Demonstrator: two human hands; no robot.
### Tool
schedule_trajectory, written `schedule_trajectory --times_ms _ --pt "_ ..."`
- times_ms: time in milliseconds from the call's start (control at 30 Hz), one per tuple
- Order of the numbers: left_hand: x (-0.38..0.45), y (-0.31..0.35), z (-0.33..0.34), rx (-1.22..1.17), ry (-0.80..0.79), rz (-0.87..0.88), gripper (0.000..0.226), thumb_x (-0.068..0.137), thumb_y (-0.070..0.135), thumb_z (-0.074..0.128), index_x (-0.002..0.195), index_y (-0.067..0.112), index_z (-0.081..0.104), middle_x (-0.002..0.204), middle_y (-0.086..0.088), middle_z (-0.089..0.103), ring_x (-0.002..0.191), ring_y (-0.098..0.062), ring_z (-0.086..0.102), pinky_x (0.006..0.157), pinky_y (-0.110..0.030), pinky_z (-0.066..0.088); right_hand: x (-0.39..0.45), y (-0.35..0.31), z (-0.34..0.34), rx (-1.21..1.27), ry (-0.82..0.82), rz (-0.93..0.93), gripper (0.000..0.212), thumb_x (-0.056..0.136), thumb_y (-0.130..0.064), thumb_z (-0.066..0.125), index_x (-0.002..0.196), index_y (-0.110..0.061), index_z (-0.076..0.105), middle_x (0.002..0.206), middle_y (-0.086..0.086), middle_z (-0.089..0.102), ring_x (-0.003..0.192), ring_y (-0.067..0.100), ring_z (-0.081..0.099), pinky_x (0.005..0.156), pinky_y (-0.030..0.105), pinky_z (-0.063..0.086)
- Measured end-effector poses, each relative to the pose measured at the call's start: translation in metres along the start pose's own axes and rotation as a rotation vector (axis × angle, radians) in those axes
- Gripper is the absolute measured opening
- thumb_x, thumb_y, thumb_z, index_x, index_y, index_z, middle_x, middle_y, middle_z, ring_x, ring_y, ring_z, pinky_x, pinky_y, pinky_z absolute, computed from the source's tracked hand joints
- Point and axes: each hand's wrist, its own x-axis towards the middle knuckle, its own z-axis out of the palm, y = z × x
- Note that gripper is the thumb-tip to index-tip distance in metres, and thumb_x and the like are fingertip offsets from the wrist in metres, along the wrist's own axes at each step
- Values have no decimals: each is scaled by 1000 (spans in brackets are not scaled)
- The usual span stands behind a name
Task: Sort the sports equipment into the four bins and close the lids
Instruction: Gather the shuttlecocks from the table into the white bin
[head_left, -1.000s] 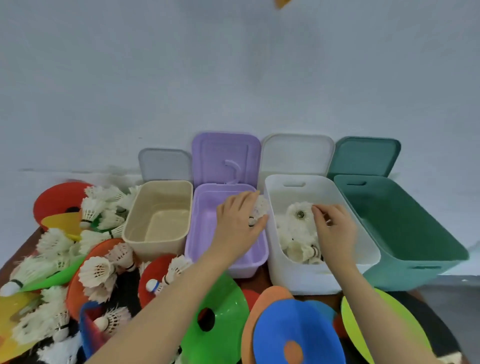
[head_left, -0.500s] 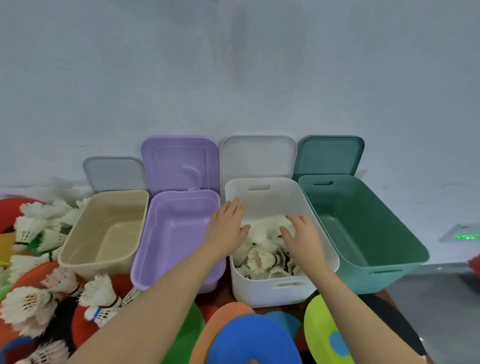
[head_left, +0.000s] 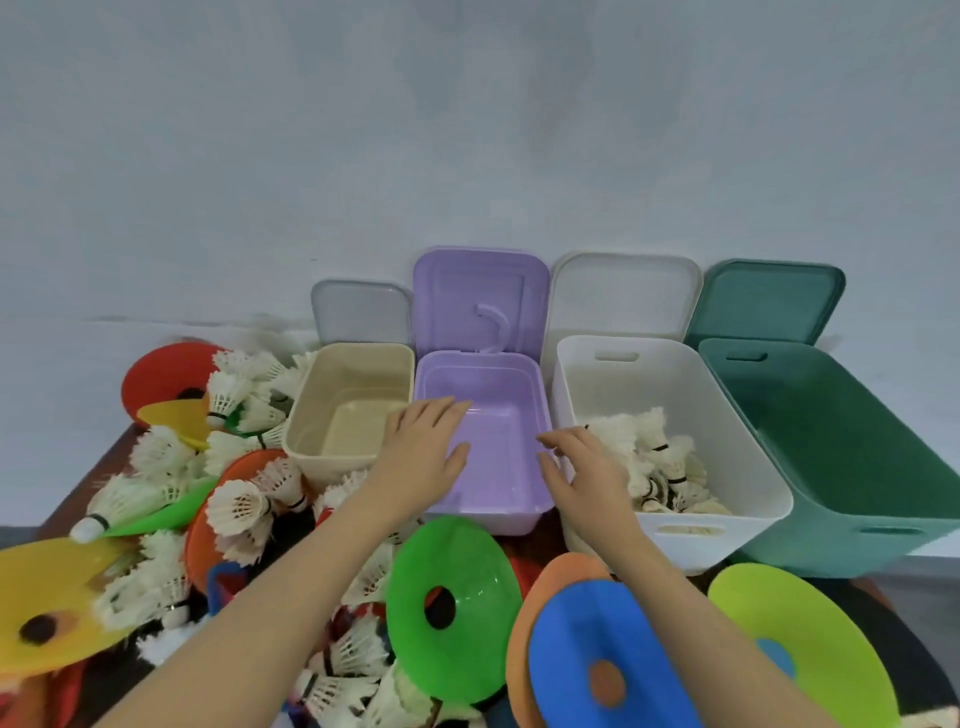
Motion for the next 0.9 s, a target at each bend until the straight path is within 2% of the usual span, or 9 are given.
schedule_trajectory --times_ms 133,267,333,400,500,567,667,800,900 --pt "-50 -48 -11 -50 -25 -99 48 88 34 41 133 19 47 135 0 49 124 -24 40 100 -40 26 -15 -35 42 35 -119 12 22 90 -17 58 111 -11 64 95 -6 55 88 8 52 79 20 39" --pt "-102 -88 -9 -35 -110 -175 51 87 41 35 133 23 46 136 5 46 127 -19 33 100 -35 18 -32 -62 90 -15 -239 16 24 88 -25 61 108 -12 65 96 1 63 91 17 58 82 37 46" --pt "-119 -104 -4 -32 -143 -207 50 90 43 32 134 23 46 138 6 44 130 -19 30 100 -35 15 -40 -74 112 -98 -308 54 33 87 -40 57 112 -18 63 105 -3 63 102 18 55 87 34 34" --pt "-132 -117 1 -25 -167 -212 50 92 46 30 134 23 46 140 5 43 131 -18 30 103 -37 16 -47 -84 129 -228 -383 96 40 88 -50 52 120 -26 57 118 -8 58 115 15 46 91 33 20" --pt "-144 -131 10 -30 -221 -238 51 93 45 30 138 24 41 146 6 36 135 -18 25 107 -38 15 -53 -97 147 -375 -432 110 43 88 -51 50 125 -30 51 123 -10 55 121 17 39 94 35 10" --pt "-148 -137 13 -26 -222 -242 52 92 47 28 138 26 41 146 7 35 135 -17 24 107 -37 15 -52 -102 156 -434 -431 127 36 87 -43 51 120 -29 54 116 -10 59 119 17 40 92 35 8" --pt "-147 -142 18 -23 -223 -222 43 96 39 38 137 27 40 145 9 36 134 -15 24 105 -37 17 -49 -106 166 -441 -393 175 28 86 -27 51 112 -33 61 107 -12 64 113 15 42 91 36 9" --pt "-130 -140 22 -51 -124 -191 44 97 38 40 139 27 38 145 10 35 134 -13 25 103 -35 15 -50 -109 163 -242 -133 269 22 86 -18 54 98 -31 68 88 -11 66 100 15 49 87 33 16" --pt "-111 -142 28 -86 -84 -168 44 94 38 48 136 26 44 141 8 43 131 -17 32 107 -39 14 -52 -108 155 -121 -57 297 20 87 -16 56 96 -28 68 85 -15 65 94 11 52 83 28 17"
